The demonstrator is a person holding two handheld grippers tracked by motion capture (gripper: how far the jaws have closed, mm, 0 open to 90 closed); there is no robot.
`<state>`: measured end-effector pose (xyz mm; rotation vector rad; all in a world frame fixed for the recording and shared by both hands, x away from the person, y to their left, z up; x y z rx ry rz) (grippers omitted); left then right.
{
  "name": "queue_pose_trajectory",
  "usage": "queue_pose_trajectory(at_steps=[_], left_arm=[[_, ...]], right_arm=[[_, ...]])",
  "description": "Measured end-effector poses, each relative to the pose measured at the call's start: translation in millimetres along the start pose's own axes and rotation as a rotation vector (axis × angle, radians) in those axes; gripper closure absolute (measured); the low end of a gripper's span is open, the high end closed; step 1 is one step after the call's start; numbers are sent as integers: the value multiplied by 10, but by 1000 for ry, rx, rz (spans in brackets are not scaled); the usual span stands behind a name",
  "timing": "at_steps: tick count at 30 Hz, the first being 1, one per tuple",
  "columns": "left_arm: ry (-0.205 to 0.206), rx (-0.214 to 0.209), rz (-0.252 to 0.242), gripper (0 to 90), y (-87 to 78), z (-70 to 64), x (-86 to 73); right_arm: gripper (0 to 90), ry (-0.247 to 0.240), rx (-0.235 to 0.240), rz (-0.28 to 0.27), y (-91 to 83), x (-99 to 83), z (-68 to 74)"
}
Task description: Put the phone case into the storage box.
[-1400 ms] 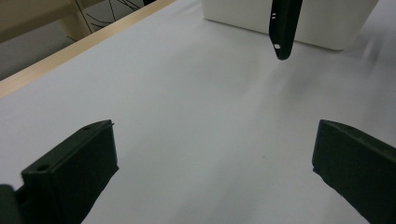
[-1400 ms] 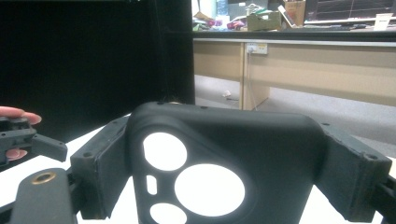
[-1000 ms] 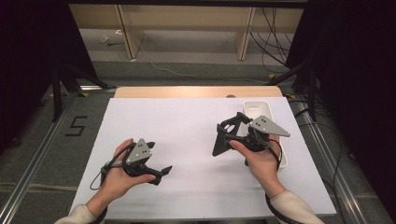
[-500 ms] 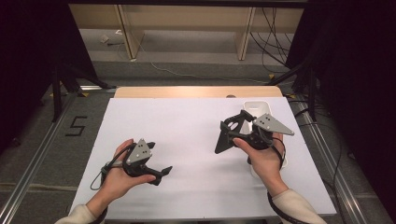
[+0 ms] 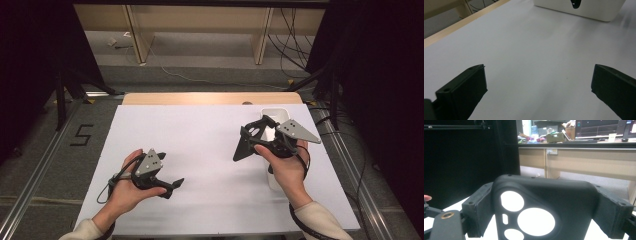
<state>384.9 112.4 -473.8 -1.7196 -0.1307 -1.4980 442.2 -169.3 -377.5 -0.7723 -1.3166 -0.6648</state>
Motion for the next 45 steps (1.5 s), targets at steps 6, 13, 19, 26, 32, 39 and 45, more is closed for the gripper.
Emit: queue_pose_trajectory(at_steps=[6,13,19,26,32,39,45], left_arm=[[-2,0,-4,0,-3,3,8],[-5,3,-5,0,0,11,6],[-4,3,-4,0,0,12,5],[-5,5,-6,0,-4,18,8],[-6,5,-6,0,-3,20,7],[-5,6,-5,0,2,20,4],[-4,6,-5,0,2,20,4]], right_arm=[[154,2,-7,-5,-16,24,-33],[154,5,-19,-12,-30,47,-82],[154,11,-25,-19,-45,69,-108],[154,10,-34,-32,-64,98,-145],[154,8,-39,-43,-74,119,-168],[154,12,-47,-58,-102,167,-198],[155,15,-55,-73,-126,205,-231]])
Point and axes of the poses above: each handheld gripper's, and its own axes: y roughly forward along the jaws, x roughly out of its top, z roughly to its left, the point moved 7 cm from there along y, roughly forward along the jaws
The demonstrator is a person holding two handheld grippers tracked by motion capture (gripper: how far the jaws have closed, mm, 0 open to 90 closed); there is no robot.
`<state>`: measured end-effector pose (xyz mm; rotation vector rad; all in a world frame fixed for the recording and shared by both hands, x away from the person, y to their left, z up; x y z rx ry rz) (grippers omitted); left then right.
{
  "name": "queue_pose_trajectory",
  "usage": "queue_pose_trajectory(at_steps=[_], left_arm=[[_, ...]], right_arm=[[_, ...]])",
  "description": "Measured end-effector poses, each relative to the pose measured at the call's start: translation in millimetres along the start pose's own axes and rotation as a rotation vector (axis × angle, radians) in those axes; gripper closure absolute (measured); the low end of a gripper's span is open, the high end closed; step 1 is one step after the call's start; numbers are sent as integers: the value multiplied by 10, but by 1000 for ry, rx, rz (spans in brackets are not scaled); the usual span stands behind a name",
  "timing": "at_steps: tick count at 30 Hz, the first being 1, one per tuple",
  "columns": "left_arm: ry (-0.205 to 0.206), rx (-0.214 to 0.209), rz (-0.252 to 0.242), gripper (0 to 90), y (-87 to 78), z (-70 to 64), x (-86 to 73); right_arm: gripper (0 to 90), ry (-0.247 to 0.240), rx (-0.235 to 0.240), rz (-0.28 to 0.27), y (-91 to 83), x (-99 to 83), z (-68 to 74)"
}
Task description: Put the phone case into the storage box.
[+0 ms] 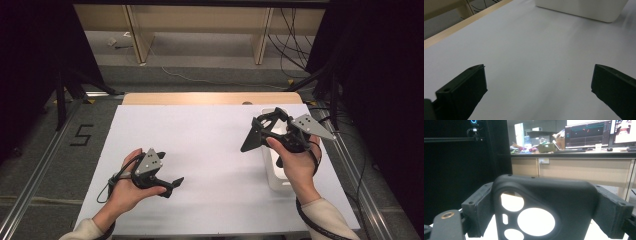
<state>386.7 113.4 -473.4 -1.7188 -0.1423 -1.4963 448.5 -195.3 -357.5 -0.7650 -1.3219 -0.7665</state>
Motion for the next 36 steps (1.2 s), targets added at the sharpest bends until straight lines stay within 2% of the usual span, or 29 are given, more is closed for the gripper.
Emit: queue_pose_trajectory(at_steps=[36], left_arm=[[-1,6,-4,0,-6,13,5]], right_arm=[[156,14,-38,-40,-84,136,-145]])
Point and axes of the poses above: each handheld gripper's, and its own axes: y roughly forward along the jaws, x roughly out of its top, z roughly to its left, the point moved 7 cm from there along y, roughly forward along the jaws
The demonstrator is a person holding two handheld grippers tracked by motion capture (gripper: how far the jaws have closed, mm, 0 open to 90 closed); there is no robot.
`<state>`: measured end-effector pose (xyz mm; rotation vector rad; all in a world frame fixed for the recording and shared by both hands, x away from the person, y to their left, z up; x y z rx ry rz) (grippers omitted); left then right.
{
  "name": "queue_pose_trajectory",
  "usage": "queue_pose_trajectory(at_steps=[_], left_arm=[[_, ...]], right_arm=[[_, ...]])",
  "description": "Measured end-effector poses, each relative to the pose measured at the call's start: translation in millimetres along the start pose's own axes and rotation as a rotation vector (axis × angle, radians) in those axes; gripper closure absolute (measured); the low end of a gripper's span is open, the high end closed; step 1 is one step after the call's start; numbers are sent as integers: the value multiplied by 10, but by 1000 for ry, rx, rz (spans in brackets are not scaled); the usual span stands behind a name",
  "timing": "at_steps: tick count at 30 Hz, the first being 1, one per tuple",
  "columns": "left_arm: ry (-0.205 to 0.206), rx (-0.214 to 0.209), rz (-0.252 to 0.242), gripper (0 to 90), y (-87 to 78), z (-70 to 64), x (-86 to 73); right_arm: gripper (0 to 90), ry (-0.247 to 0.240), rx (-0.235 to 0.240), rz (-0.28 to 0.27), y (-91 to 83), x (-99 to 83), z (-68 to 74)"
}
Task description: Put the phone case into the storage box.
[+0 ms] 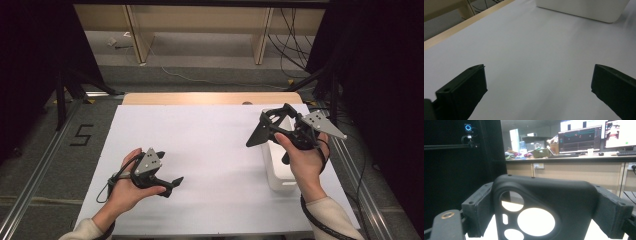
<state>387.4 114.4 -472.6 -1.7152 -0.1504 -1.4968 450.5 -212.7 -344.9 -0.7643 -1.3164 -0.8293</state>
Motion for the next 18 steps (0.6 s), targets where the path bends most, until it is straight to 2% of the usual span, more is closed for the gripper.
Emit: queue_pose_trajectory(at_steps=[18], left_arm=[[2,2,0,0,-3,4,1]], right_arm=[[155,6,-21,-15,-36,45,-83]])
Point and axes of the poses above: each handheld gripper's, and its own axes: y roughly forward along the jaws, x roughly out of its top, z roughly to its left, the point moved 7 cm from there along y, roughly forward along the jaws
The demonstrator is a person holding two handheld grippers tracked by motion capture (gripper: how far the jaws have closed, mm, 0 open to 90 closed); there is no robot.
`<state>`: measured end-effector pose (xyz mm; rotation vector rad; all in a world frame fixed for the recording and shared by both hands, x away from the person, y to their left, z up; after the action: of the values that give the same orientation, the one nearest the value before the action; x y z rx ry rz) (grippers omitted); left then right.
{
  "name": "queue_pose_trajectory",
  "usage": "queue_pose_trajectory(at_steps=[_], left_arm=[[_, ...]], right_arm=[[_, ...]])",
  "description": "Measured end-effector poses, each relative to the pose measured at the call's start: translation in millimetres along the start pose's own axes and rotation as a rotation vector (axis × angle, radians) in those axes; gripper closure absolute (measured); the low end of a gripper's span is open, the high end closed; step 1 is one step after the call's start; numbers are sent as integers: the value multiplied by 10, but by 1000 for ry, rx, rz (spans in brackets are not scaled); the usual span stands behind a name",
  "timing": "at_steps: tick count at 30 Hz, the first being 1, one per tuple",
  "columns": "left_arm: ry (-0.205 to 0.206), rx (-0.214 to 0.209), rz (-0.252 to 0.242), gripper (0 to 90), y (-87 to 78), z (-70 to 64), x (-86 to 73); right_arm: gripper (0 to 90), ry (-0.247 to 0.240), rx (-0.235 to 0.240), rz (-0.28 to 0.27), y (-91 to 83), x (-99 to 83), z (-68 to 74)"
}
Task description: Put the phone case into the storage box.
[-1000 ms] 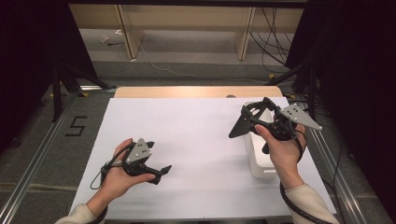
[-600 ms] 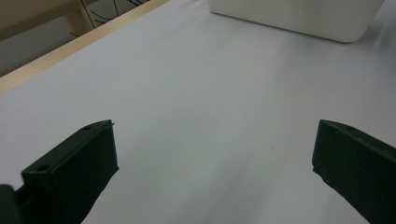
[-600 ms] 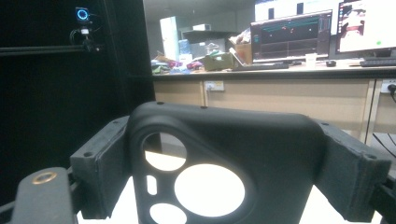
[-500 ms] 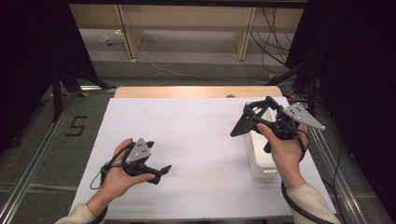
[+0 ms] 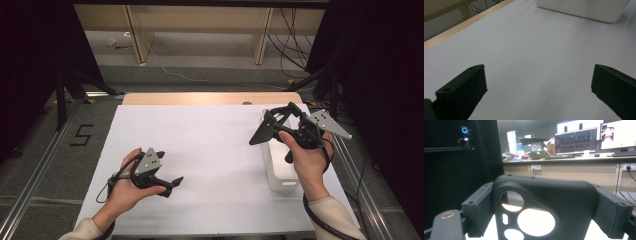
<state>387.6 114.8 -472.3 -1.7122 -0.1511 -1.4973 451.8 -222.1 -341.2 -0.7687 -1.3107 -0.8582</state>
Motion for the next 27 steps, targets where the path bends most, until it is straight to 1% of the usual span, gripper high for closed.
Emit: queue_pose_trajectory(at_steps=[16,27], left_arm=[[2,1,-1,0,-5,1,4],[3,1,-3,0,-6,4,7]], right_arm=[[155,2,-45,-17,-71,70,-160],[155,8,-79,-20,-111,83,-284]])
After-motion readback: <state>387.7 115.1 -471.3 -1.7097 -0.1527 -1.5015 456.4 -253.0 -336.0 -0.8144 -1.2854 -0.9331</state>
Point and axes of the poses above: each handheld gripper's, and its own axes: y roughly forward along the jaws, x roughly out of its top, z roughly to its left, the point moved 7 cm from there along y, roughly forward along the jaws
